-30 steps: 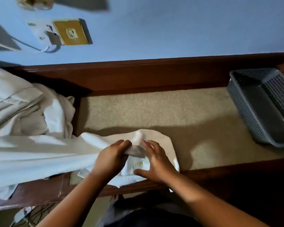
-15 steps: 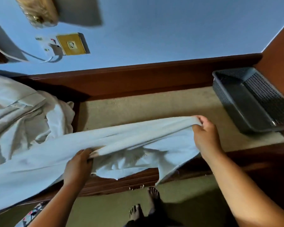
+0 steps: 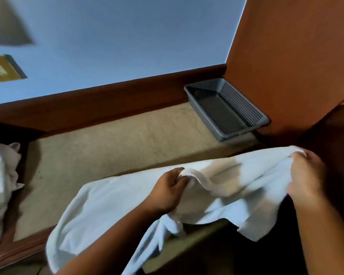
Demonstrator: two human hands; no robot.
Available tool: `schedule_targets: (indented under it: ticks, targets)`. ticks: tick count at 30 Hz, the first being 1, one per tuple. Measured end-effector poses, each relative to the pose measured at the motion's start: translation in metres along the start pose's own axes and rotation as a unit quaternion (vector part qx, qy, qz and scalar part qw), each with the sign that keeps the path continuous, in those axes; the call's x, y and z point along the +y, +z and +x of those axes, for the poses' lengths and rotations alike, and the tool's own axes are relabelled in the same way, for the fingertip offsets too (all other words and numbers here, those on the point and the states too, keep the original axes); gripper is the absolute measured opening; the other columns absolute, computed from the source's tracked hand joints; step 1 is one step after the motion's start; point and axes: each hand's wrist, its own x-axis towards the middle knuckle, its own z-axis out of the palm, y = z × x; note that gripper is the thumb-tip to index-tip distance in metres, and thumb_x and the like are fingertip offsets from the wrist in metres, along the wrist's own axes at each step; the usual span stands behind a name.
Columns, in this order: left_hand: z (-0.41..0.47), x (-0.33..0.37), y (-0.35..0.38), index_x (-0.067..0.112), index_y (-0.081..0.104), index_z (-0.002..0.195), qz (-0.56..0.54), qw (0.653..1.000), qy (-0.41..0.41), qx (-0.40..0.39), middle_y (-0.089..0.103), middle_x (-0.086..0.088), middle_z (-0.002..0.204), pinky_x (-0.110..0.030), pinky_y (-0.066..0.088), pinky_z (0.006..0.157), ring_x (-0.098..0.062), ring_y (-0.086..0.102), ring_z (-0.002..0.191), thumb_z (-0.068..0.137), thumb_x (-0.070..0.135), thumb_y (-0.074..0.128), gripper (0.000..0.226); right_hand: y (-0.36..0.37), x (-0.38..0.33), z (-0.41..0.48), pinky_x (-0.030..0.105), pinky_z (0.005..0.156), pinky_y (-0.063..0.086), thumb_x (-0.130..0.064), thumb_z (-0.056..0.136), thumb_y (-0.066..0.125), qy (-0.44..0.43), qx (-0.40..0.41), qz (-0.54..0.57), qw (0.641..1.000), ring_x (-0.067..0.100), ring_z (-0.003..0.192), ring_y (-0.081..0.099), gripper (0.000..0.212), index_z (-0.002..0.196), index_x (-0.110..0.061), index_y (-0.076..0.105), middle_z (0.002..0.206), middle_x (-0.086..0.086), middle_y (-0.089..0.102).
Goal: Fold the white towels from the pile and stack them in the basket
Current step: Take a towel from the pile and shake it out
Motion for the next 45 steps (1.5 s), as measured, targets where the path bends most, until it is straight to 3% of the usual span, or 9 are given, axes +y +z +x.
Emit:
schedule_targets:
  ticks: [5,9,12,15,21,33,39,41,45]
  targets:
    - [0.032,0.066,0.098,0.025,0.069,0.09,-0.046,0.993,0.08,-0.068,0.071,0.011,0.082,-0.036,0.055,0.077,-0.004,0.064,0.079,0.094,0.038,0.052,0.021,-0.101,-0.021,0.061,0.027,0.068,0.047,-0.021,0.082,0.049,-0.064,0.058,0.014,0.996,0.027,0.095,0.063,0.023,0.097,-0.022,0.066,0.089,-0.002,0.065]
    - [0.038,0.071,0.118,0.022,0.064,0.085,0.071,0.99,0.118,0.005,0.065,0.013,0.073,-0.033,0.051,0.067,-0.001,0.06,0.068,0.092,0.048,0.053,0.029,-0.116,-0.029,0.048,0.032,0.08,0.047,-0.021,0.068,0.059,-0.146,-0.187,-0.071,0.969,0.013,0.091,0.062,0.03,0.096,-0.031,0.068,0.09,-0.01,0.067]
    - [0.029,0.084,0.109,0.029,0.064,0.089,0.194,0.97,0.132,0.057,0.068,0.014,0.078,-0.027,0.05,0.066,0.002,0.063,0.074,0.087,0.045,0.054,0.02,-0.104,-0.018,0.016,0.024,0.071,0.048,-0.033,0.07,0.074,-0.182,-0.404,-0.162,0.882,0.005,0.078,0.061,0.054,0.118,-0.051,0.058,0.087,-0.017,0.067]
    - [0.023,0.102,0.097,0.032,0.067,0.095,0.259,0.946,0.178,0.083,0.071,0.013,0.082,-0.02,0.049,0.063,0.002,0.065,0.077,0.087,0.031,0.061,0.011,-0.081,-0.008,-0.012,0.025,0.09,0.048,-0.063,0.067,0.081,-0.232,-0.508,-0.244,0.793,-0.005,0.108,0.057,0.092,0.142,-0.063,0.028,0.125,-0.024,0.06]
    - [0.006,0.109,0.067,0.029,0.071,0.096,0.267,0.938,0.173,0.135,0.073,0.013,0.085,-0.03,0.056,0.066,0.001,0.068,0.076,0.082,0.025,0.057,0.021,-0.037,-0.005,-0.045,0.027,0.081,0.056,-0.069,0.074,0.072,-0.343,-0.46,-0.217,0.79,-0.002,0.092,0.066,0.05,0.116,-0.042,0.062,0.101,-0.018,0.072]
    - [-0.018,0.046,0.006,0.024,0.071,0.08,0.217,0.96,0.094,0.153,0.066,0.01,0.067,-0.022,0.045,0.056,-0.003,0.061,0.06,0.085,0.044,0.076,0.022,0.028,-0.008,-0.084,0.025,0.059,0.05,-0.038,0.091,0.055,-0.373,-0.448,-0.08,0.809,0.004,0.063,0.061,0.012,0.089,-0.029,0.063,0.069,-0.012,0.063]
    - [-0.04,-0.02,-0.059,0.022,0.065,0.078,0.172,0.965,-0.033,0.195,0.054,0.012,0.056,-0.025,0.038,0.053,0.002,0.048,0.052,0.085,0.053,0.059,0.032,0.051,-0.032,-0.092,0.015,0.063,0.041,-0.047,0.091,0.061,-0.331,-0.389,-0.132,0.849,0.0,0.073,0.06,0.024,0.091,-0.025,0.067,0.074,-0.013,0.065]
    - [-0.045,-0.014,-0.07,0.016,0.065,0.079,0.169,0.962,-0.013,0.215,0.056,0.009,0.06,-0.031,0.04,0.055,0.002,0.048,0.056,0.084,0.047,0.052,0.034,0.057,-0.034,-0.101,0.013,0.068,0.043,-0.044,0.087,0.071,-0.317,-0.424,-0.19,0.827,0.004,0.083,0.064,0.02,0.099,-0.029,0.068,0.083,-0.014,0.068]
    - [-0.047,0.037,-0.072,0.019,0.064,0.075,0.225,0.963,0.092,0.118,0.062,0.0,0.066,-0.027,0.042,0.053,0.0,0.052,0.057,0.094,0.033,0.062,0.024,0.071,-0.022,-0.147,0.018,0.083,0.051,-0.068,0.064,0.079,-0.276,-0.554,-0.263,0.74,-0.006,0.097,0.062,0.082,0.137,-0.053,0.045,0.105,-0.024,0.065]
